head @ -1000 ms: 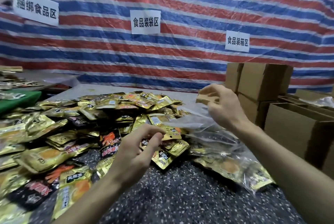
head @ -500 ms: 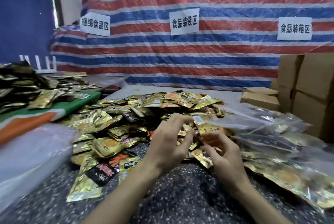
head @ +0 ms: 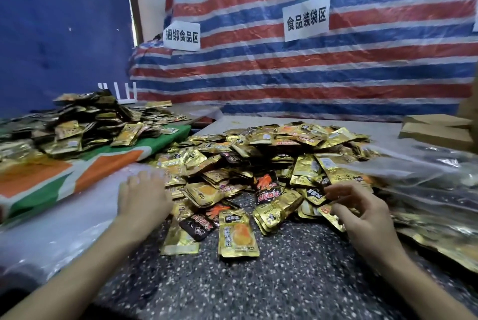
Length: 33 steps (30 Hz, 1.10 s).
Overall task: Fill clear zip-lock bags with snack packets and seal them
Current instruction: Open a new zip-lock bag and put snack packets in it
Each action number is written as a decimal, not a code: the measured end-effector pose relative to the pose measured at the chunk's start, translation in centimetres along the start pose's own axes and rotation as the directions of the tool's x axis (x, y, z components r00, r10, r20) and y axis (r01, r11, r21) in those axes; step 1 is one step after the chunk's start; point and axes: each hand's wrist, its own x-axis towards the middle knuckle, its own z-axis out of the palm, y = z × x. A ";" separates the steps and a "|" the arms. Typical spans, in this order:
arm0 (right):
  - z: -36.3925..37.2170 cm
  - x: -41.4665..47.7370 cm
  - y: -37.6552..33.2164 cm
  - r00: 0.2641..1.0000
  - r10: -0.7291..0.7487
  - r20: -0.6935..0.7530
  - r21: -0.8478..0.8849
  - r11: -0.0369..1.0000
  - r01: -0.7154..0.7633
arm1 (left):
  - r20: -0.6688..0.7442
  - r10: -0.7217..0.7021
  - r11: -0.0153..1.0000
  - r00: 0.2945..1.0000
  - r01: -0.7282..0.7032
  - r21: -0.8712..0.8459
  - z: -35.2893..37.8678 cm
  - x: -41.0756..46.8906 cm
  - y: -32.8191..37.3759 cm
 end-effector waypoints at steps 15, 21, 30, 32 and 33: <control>-0.1 -0.1 0.0 1.000 0.022 0.005 0.023 0.999 -0.022 | -0.190 -0.170 0.975 0.967 0.137 -0.177 -3.7 1.6 -3.5; -0.4 0.0 -1.0 0.996 0.078 -0.032 0.193 0.979 -0.070 | -0.518 0.016 0.821 0.855 -0.307 -0.481 -8.2 -1.2 4.1; -2.7 0.8 -2.0 0.988 0.149 -0.041 0.443 0.889 -0.116 | -0.767 0.354 0.077 0.535 -0.834 -0.547 -8.1 -7.0 19.9; -3.3 1.1 -1.9 0.983 0.173 -0.064 0.433 0.892 -0.129 | -0.752 0.448 -0.006 0.484 -0.839 -0.543 -5.9 -7.8 21.7; -3.6 1.2 -1.9 0.981 0.183 -0.058 0.426 0.894 -0.141 | -0.739 0.479 -0.033 0.475 -0.831 -0.555 -4.7 -8.3 22.3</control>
